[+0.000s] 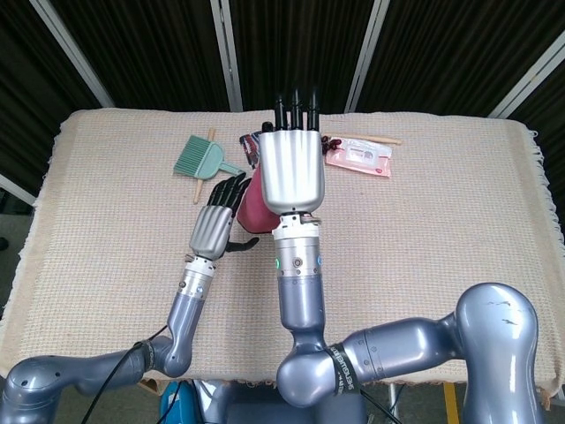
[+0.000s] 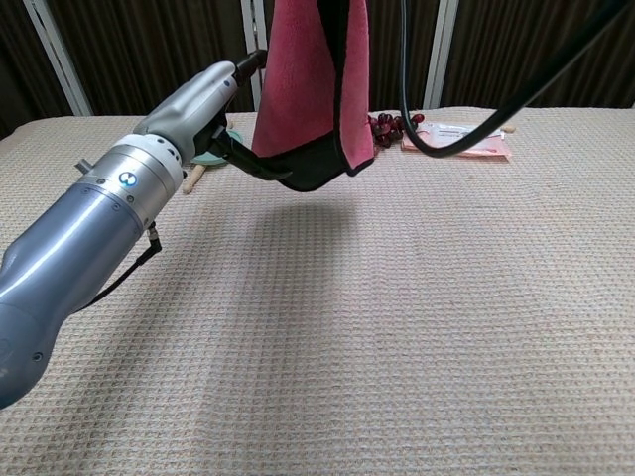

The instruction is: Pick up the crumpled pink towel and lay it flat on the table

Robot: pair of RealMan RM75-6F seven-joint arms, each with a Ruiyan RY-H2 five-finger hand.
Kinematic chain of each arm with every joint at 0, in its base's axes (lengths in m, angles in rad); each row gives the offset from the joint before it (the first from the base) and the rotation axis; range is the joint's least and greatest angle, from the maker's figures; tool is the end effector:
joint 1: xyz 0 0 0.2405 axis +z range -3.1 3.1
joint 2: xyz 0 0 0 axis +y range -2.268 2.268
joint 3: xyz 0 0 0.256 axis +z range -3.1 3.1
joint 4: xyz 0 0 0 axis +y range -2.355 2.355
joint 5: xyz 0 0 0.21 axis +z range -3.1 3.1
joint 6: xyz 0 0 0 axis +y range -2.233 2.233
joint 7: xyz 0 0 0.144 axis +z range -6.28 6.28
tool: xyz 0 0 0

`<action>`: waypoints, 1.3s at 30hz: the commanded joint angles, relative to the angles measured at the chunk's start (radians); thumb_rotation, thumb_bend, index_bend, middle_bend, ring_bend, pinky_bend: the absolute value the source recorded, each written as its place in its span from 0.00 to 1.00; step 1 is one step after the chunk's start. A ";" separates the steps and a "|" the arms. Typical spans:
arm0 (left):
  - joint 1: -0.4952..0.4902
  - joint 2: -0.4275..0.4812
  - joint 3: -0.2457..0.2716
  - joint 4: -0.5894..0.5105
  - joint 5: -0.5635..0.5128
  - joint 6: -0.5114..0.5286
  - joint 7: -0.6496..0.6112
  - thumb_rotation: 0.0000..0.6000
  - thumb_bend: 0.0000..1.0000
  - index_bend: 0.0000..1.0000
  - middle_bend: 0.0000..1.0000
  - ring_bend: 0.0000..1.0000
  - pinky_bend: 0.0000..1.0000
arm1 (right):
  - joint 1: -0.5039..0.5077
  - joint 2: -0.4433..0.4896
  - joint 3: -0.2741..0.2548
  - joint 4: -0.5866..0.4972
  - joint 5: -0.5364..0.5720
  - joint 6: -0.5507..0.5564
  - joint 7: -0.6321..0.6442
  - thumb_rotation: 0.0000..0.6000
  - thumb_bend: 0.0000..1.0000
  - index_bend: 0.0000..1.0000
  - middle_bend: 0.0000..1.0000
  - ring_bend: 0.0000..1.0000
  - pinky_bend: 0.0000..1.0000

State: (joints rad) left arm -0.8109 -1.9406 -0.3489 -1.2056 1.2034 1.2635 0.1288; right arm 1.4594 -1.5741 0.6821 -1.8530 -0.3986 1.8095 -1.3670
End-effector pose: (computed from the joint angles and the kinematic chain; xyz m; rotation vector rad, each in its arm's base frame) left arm -0.0702 0.3574 -0.0527 -1.4615 -1.0442 -1.4542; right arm 0.1335 -0.3474 0.1146 1.3222 -0.5179 0.9730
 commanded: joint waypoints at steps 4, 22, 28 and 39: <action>-0.042 -0.067 -0.040 0.142 0.021 0.005 -0.073 1.00 0.11 0.00 0.00 0.00 0.00 | -0.002 0.006 -0.006 -0.020 -0.003 0.006 -0.003 1.00 0.48 0.65 0.19 0.00 0.00; -0.058 -0.047 -0.089 0.155 0.127 0.145 -0.189 1.00 0.15 0.00 0.00 0.00 0.00 | -0.024 0.016 -0.029 -0.043 -0.003 0.011 0.015 1.00 0.48 0.65 0.19 0.00 0.00; -0.075 -0.038 -0.119 0.191 0.091 0.102 -0.176 1.00 0.15 0.00 0.00 0.00 0.00 | -0.023 0.017 -0.029 -0.055 -0.005 0.014 0.016 1.00 0.48 0.65 0.19 0.00 0.00; -0.114 -0.070 -0.148 0.285 0.041 0.044 -0.183 1.00 0.15 0.00 0.00 0.00 0.00 | -0.024 0.008 -0.046 -0.051 -0.007 0.007 0.024 1.00 0.48 0.65 0.19 0.00 0.00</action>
State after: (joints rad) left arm -0.9194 -2.0057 -0.4914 -0.9287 1.2486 1.3109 -0.0511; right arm 1.4356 -1.5658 0.6373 -1.9045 -0.4052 1.8168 -1.3436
